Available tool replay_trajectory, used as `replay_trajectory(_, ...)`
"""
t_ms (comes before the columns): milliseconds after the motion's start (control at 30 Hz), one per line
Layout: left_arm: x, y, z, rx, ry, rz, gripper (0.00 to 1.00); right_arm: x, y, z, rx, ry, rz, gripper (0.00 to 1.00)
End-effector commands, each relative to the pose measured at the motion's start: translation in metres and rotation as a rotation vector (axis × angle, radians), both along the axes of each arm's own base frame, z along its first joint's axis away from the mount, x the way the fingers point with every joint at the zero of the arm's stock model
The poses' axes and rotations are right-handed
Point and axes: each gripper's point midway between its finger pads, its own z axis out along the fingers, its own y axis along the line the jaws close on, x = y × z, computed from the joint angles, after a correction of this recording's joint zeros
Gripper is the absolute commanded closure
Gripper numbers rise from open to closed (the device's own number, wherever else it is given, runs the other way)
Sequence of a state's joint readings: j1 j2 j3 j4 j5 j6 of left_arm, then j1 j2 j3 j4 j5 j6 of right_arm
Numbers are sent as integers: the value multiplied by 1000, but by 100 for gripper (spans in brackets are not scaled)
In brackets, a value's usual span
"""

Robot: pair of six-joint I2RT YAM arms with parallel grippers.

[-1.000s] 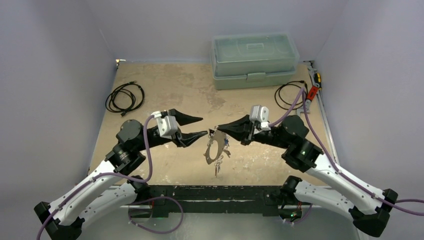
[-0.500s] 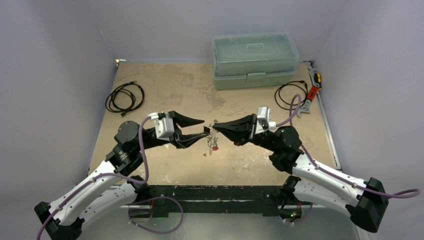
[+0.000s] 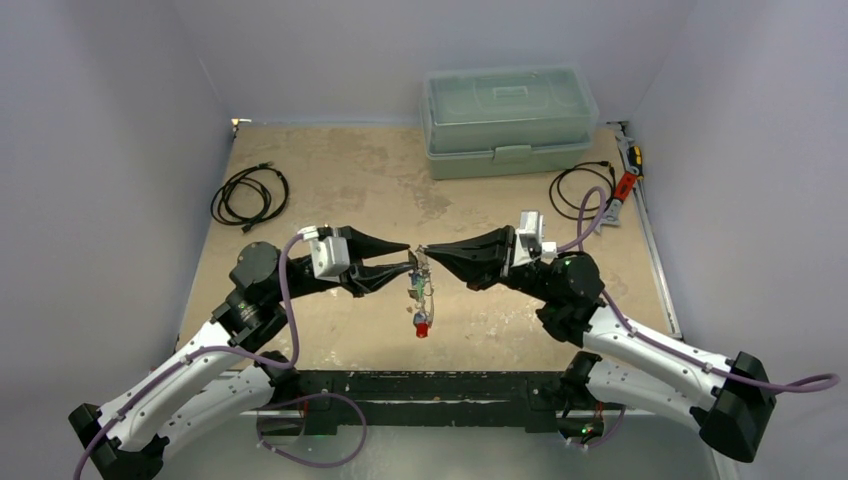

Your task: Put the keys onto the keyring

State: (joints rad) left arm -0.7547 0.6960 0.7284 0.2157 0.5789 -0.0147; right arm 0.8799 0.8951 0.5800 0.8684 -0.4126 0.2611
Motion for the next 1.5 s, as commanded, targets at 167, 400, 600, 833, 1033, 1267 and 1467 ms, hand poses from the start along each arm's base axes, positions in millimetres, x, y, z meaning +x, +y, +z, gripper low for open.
replay_trajectory(167,2,-1,4,-3,-14,2,73,-9,-6,43,90,-80,10,100)
replay_trajectory(400,3,-2,3,-1,-12,6,76,-9,-2,39,71,-75,16,100)
replay_trajectory(600,6,-1,2,3,-3,20,61,-9,-2,37,62,-73,9,100)
replay_trajectory(833,5,-2,3,3,-5,14,62,-9,1,35,48,-70,8,100)
replay_trajectory(1033,5,-2,2,5,-3,13,76,-10,3,35,43,-71,10,100)
replay_trajectory(1267,5,-2,2,20,-30,12,93,-11,2,39,56,-76,14,100)
replay_trajectory(1467,2,-3,1,23,-30,-3,96,-12,3,41,70,-69,24,100)
